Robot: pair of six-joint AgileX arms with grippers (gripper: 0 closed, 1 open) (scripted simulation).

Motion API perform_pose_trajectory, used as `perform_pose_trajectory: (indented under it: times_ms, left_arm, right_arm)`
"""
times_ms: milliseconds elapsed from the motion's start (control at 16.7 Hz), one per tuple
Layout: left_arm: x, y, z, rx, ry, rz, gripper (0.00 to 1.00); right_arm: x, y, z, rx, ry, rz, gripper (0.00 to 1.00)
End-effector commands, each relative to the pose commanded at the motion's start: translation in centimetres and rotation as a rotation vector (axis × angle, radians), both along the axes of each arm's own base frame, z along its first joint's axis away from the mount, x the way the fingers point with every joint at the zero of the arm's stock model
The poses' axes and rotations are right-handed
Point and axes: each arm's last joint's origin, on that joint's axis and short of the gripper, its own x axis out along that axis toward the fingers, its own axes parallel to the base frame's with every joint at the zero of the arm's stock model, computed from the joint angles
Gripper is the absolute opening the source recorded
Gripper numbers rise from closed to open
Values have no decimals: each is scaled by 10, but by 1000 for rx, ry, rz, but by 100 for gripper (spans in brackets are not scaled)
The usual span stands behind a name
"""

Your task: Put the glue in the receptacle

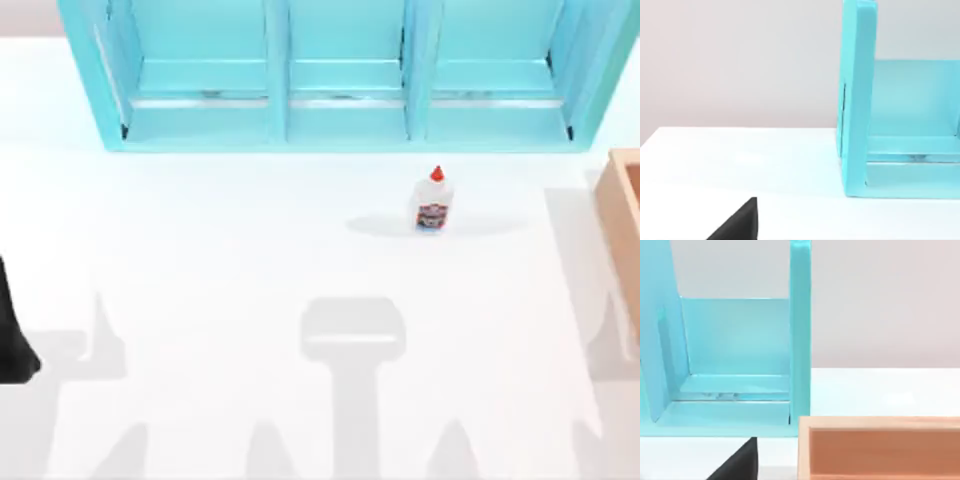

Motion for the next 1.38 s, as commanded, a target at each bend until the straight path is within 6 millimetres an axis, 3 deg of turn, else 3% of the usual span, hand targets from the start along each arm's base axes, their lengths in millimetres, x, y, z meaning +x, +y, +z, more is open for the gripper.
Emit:
perform_pose_trajectory:
  times_ms: [240, 480, 720, 900, 1140, 1380]
  left_arm:
    - [0, 0, 0, 0, 0, 0, 100]
    - [0, 0, 0, 0, 0, 0, 100]
    - [0, 0, 0, 0, 0, 0, 100]
    - [0, 0, 0, 0, 0, 0, 100]
    - [0, 0, 0, 0, 0, 0, 100]
    - [0, 0, 0, 0, 0, 0, 100]
  right_arm:
    - [1, 1, 5, 5, -15, 6, 100]
    - [9, 9, 25, 30, -55, 22, 100]
    - [32, 24, 42, 51, -48, 25, 100]
    - [59, 45, 42, 49, -7, 22, 100]
    - [97, 85, 19, 9, 73, 17, 100]
    - [122, 131, -32, -63, 143, 6, 100]
